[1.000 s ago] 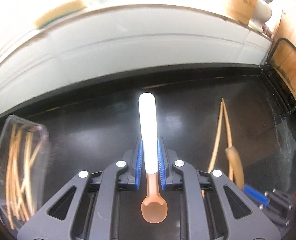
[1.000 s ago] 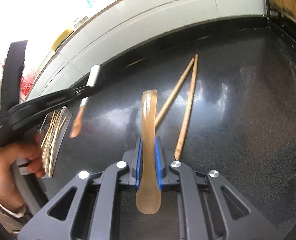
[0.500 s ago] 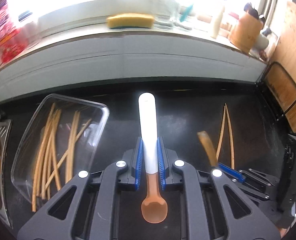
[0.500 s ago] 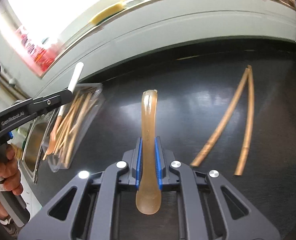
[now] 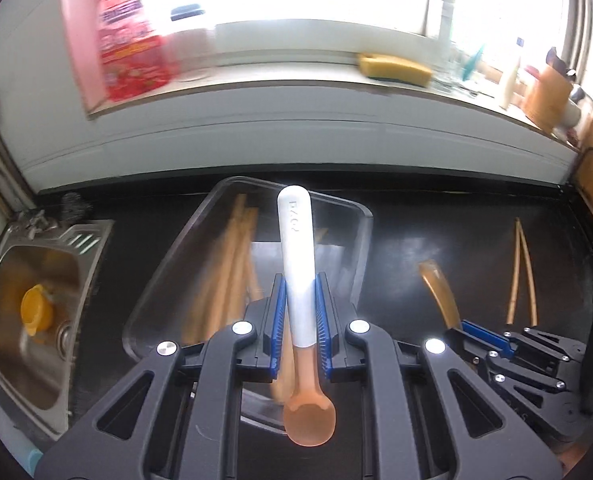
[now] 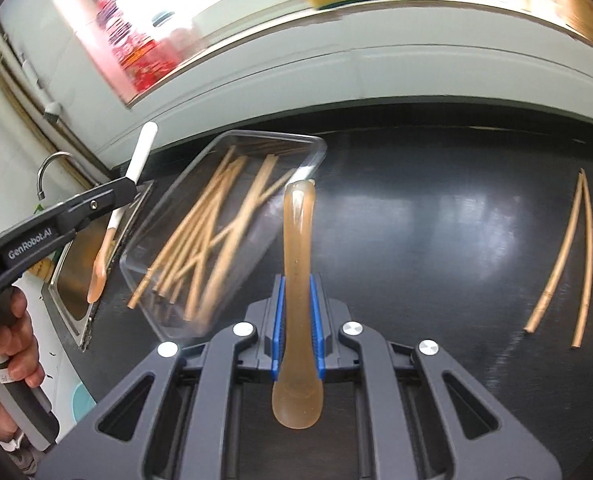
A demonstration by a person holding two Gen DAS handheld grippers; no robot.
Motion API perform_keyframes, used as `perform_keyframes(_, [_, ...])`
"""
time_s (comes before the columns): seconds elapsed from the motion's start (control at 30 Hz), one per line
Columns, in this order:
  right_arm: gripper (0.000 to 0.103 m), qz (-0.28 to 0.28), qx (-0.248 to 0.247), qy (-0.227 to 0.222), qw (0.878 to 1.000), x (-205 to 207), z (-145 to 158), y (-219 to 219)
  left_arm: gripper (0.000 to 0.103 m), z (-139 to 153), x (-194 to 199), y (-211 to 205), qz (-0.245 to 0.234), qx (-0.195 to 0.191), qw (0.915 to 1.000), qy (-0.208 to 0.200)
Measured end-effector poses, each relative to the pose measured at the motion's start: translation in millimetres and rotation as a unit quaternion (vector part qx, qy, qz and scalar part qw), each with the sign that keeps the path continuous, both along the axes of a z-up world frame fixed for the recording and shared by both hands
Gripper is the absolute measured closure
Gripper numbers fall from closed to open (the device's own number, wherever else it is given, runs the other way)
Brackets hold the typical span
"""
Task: Organize utensils
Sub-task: 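Carry both held spoons over the clear plastic tray, then open both tools to drop the spoons into the tray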
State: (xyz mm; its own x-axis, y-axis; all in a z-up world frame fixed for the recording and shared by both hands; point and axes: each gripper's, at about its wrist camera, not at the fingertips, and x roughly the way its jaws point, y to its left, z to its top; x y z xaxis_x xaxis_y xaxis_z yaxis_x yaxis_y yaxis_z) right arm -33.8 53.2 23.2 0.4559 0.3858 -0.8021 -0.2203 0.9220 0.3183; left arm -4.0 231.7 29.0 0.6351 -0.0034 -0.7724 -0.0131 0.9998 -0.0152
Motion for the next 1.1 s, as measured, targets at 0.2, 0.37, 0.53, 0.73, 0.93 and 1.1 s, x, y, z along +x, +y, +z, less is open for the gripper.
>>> perform_keyframes(0.2, [0.09, 0.008, 0.0, -0.007, 1.0, 2, 3, 56, 0.089, -2, -6, 48, 0.002, -0.009, 1.0, -0.002])
perform_keyframes(0.37, [0.09, 0.002, -0.001, -0.012, 1.0, 2, 3, 87, 0.089, -3, -5, 80, -0.009, -0.015, 0.9998, -0.002])
perform_keyframes(0.53, [0.09, -0.009, -0.001, -0.014, 1.0, 4, 3, 104, 0.089, -8, -2, 95, -0.023, -0.02, 0.9995, 0.003])
perform_keyframes(0.73, [0.09, -0.022, -0.005, -0.015, 1.0, 7, 1, 113, 0.089, -17, 8, 103, -0.044, -0.036, 0.9982, 0.019])
perform_keyframes(0.93, [0.09, -0.049, 0.004, -0.016, 0.999, 20, 1, 117, 0.089, -17, 35, 109, -0.066, -0.059, 0.9955, 0.034])
perform_keyframes(1.1, [0.09, -0.07, 0.009, -0.021, 0.997, 30, 1, 118, 0.089, -16, 62, 109, -0.081, -0.07, 0.9932, 0.045])
